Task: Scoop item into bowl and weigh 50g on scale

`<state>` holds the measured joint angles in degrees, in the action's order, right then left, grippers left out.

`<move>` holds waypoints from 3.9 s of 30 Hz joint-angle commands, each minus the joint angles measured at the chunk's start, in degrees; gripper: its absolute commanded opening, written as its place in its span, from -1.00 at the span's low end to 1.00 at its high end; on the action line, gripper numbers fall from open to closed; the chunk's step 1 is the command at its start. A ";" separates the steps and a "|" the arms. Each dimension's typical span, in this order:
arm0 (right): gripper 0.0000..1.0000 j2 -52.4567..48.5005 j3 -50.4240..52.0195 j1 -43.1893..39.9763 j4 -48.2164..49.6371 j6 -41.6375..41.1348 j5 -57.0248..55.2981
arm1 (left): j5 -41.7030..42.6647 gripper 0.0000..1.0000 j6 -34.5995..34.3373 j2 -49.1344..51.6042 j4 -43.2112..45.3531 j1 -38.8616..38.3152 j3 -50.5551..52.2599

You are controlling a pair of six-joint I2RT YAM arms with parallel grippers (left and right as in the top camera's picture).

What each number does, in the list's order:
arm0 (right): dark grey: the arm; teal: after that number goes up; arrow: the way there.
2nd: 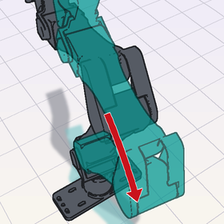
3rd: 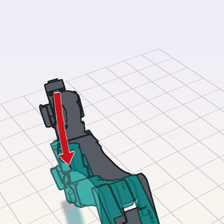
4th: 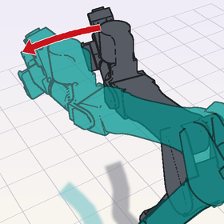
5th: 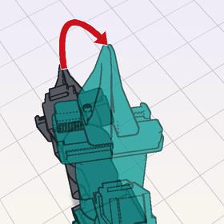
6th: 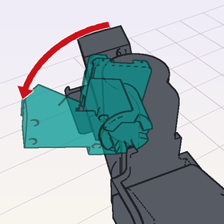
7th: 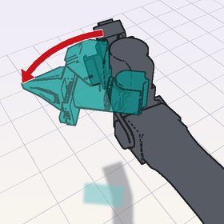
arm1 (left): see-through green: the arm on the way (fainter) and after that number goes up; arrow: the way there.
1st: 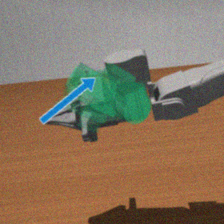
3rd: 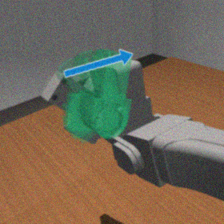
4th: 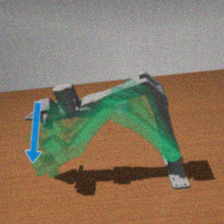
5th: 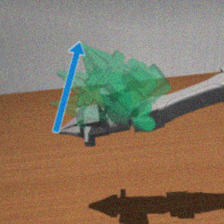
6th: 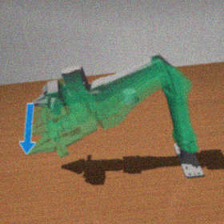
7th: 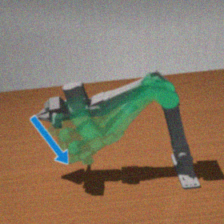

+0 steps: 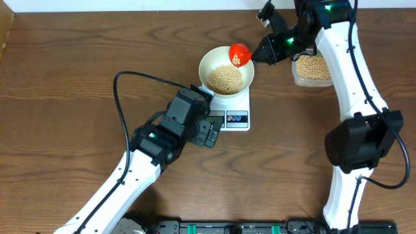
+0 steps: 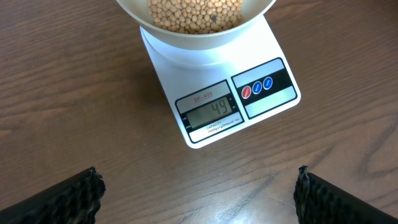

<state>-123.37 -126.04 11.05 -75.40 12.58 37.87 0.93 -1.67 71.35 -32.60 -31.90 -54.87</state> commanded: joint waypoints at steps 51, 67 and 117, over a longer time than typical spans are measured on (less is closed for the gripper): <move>-0.98 0.35 -1.18 3.45 0.63 15.87 -5.35 | -0.76 0.99 -0.11 -0.09 0.02 0.33 0.52; -0.98 0.37 -1.18 6.01 1.31 18.14 -11.43 | -0.76 0.99 -0.11 -0.09 0.02 0.33 0.52; -0.98 0.37 -1.18 5.70 6.10 2.34 -13.75 | -0.76 0.99 -0.11 -0.09 0.02 0.33 0.50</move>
<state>-123.37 -126.04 16.80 -69.65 17.76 23.92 0.93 -1.67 71.35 -32.60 -31.90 -54.87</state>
